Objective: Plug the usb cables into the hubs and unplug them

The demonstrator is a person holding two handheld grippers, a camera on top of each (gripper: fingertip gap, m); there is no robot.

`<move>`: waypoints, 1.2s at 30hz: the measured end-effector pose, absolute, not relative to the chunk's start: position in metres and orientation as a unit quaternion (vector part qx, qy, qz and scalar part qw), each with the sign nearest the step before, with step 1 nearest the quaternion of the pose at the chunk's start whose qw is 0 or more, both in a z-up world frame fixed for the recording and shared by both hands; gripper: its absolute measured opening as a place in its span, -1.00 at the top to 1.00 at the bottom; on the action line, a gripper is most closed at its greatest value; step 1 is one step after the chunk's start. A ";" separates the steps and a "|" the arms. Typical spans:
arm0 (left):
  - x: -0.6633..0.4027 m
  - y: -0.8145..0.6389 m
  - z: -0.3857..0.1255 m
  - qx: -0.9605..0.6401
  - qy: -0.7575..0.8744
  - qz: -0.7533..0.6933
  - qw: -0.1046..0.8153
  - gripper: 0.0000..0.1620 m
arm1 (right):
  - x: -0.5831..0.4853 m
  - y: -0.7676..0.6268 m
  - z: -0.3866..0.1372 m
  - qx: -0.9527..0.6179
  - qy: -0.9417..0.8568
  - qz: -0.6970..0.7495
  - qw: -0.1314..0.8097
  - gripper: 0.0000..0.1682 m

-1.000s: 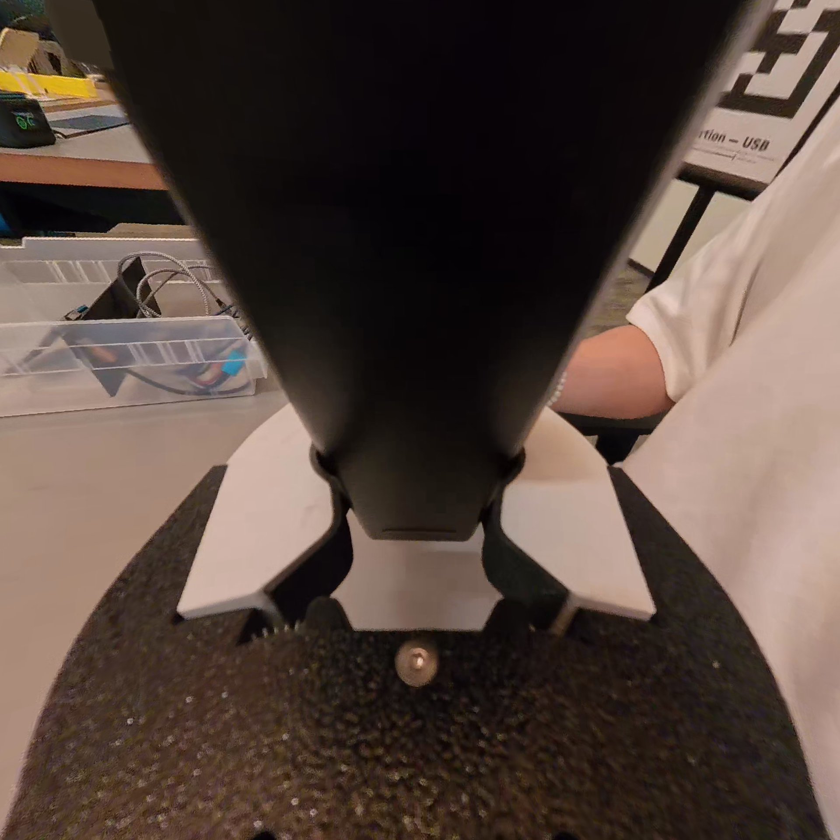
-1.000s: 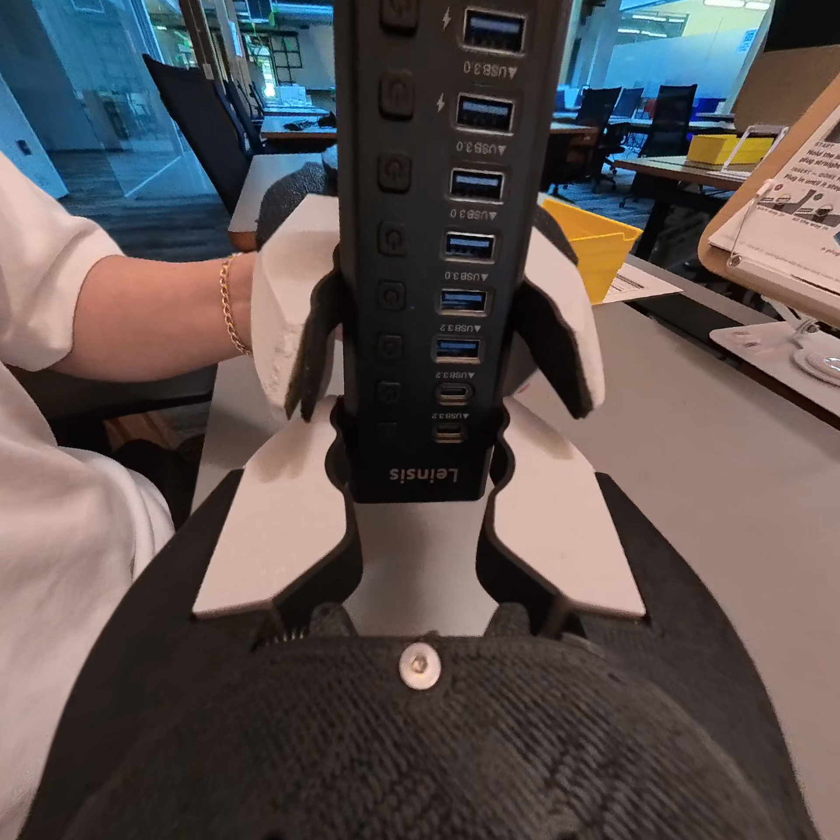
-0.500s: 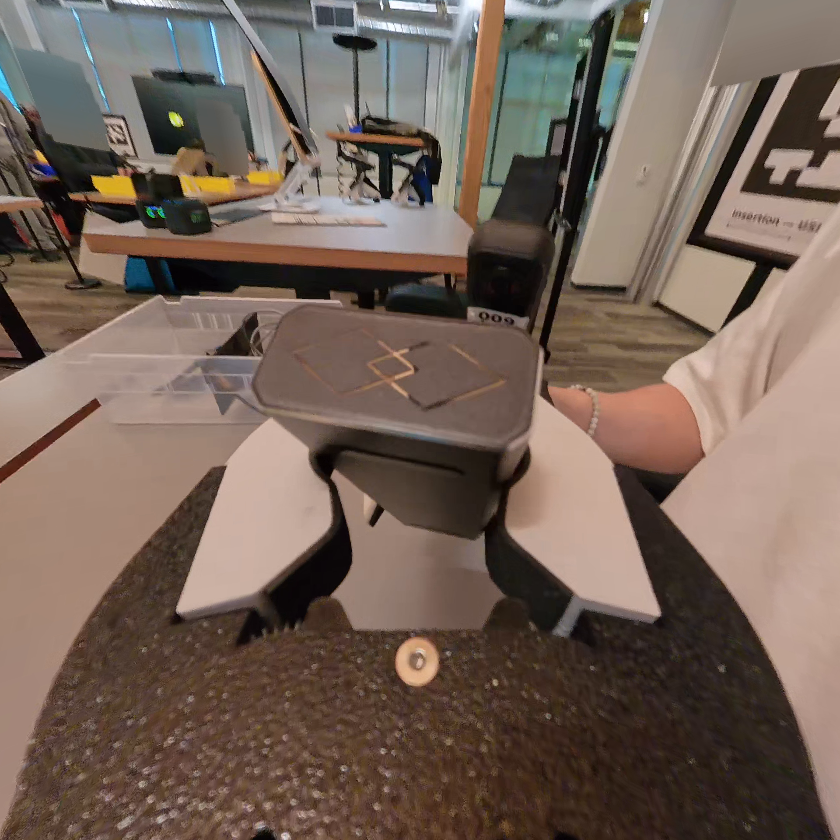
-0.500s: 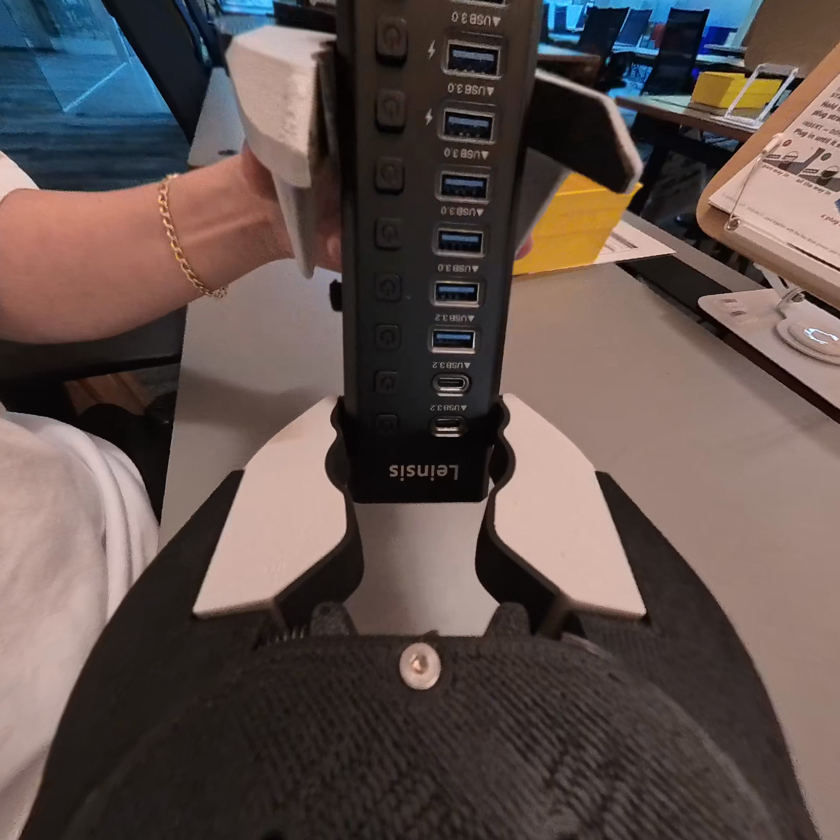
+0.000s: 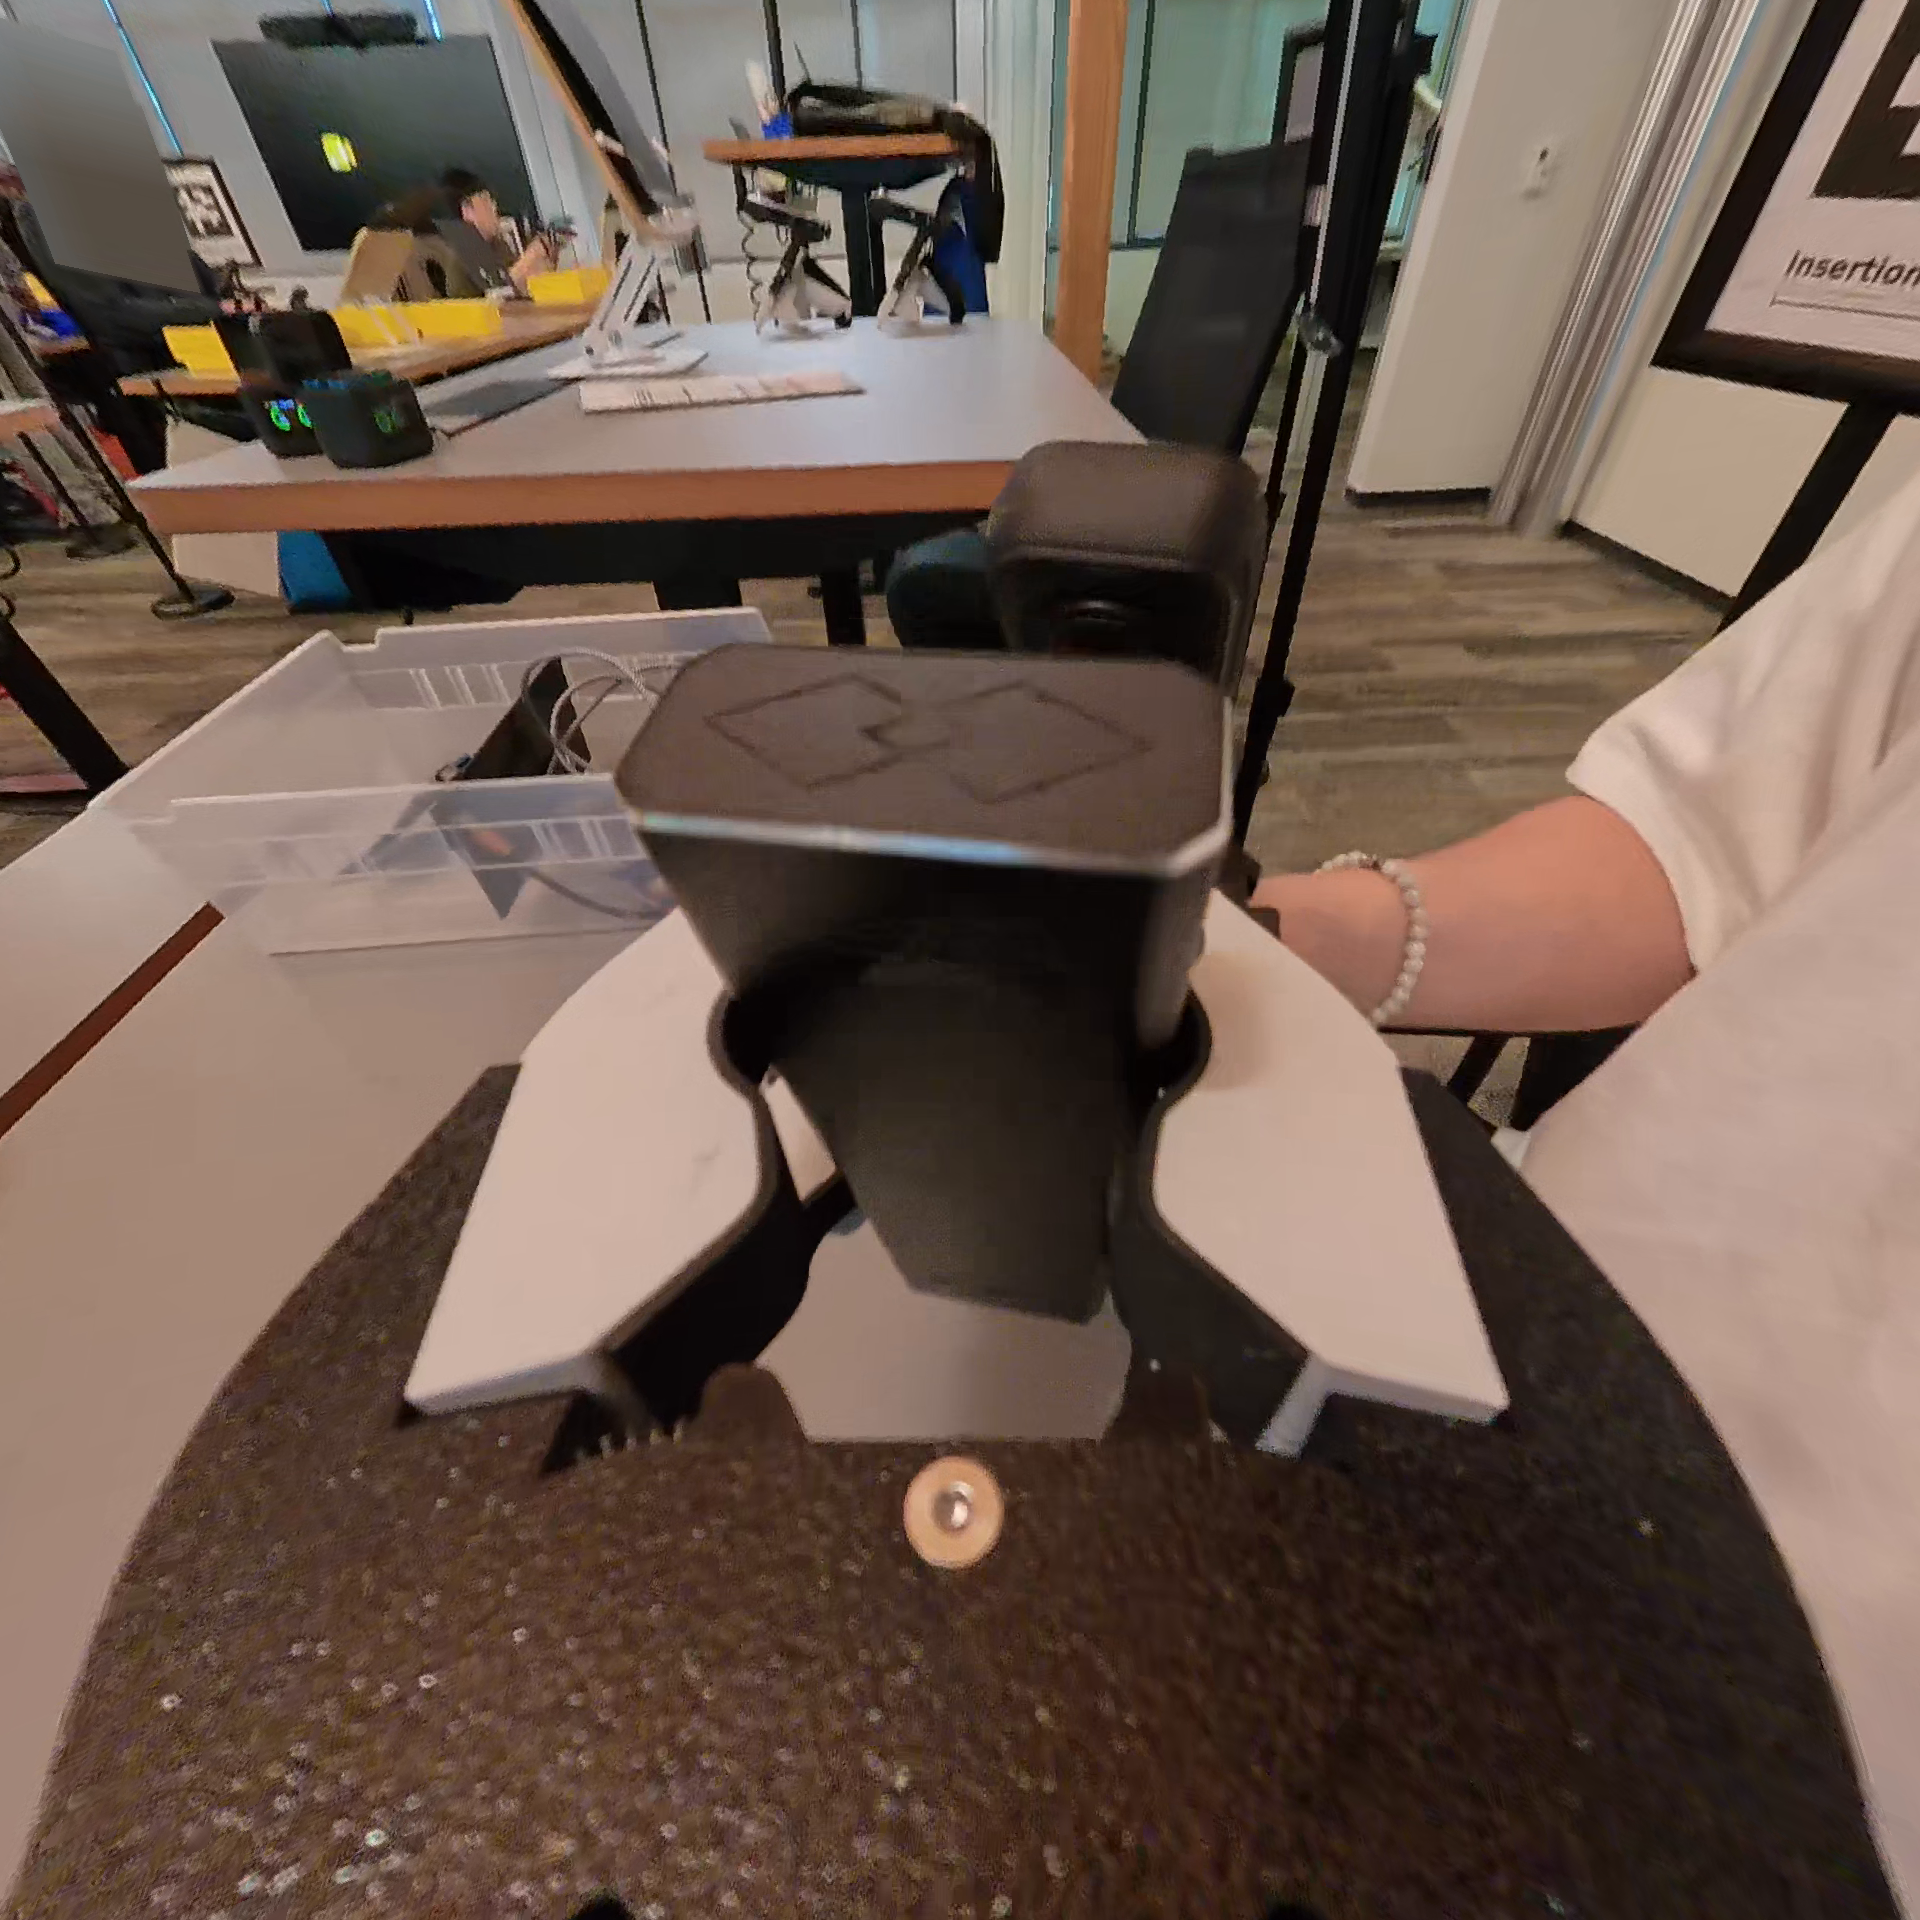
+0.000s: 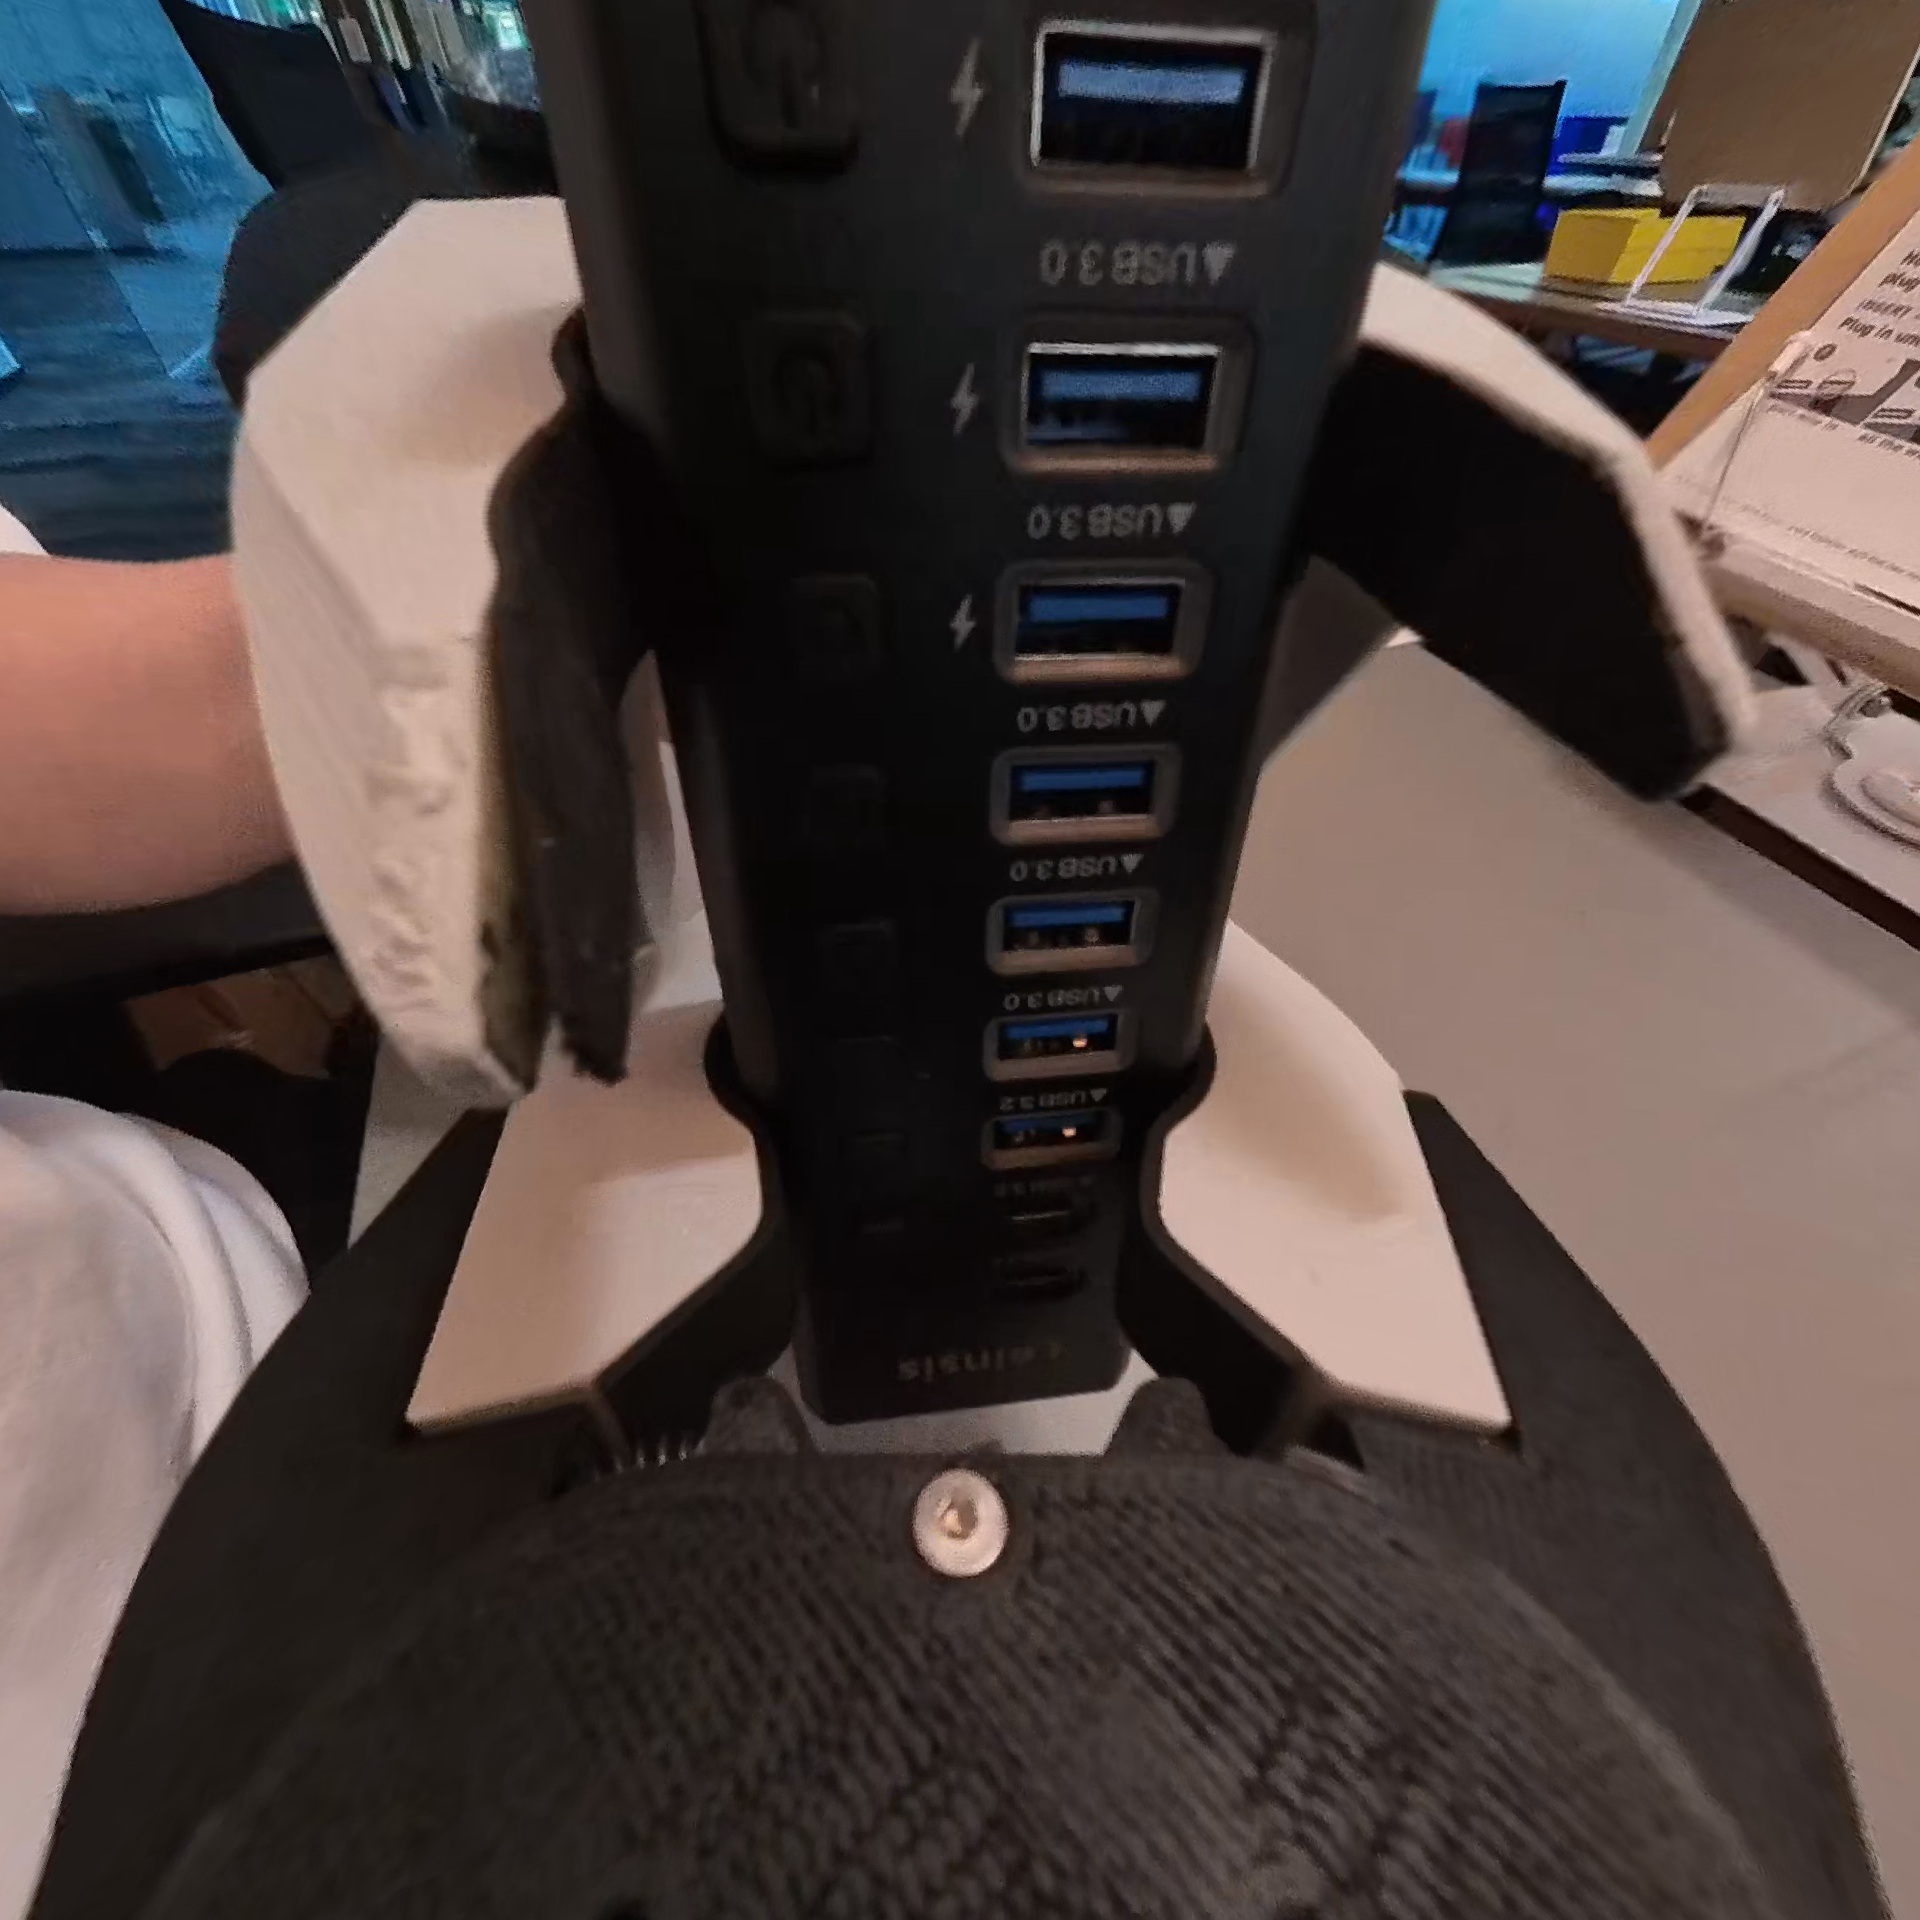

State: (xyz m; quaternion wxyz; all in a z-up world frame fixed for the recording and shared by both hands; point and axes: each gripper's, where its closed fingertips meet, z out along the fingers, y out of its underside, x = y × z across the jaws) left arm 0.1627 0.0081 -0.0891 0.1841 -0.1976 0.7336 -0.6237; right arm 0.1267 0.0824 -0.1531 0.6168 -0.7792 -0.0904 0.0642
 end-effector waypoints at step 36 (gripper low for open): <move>0.151 0.043 -0.159 -0.374 0.670 -0.626 0.140 0.08 | 0.632 -0.121 -0.212 -0.935 -0.191 -0.299 -0.023 0.12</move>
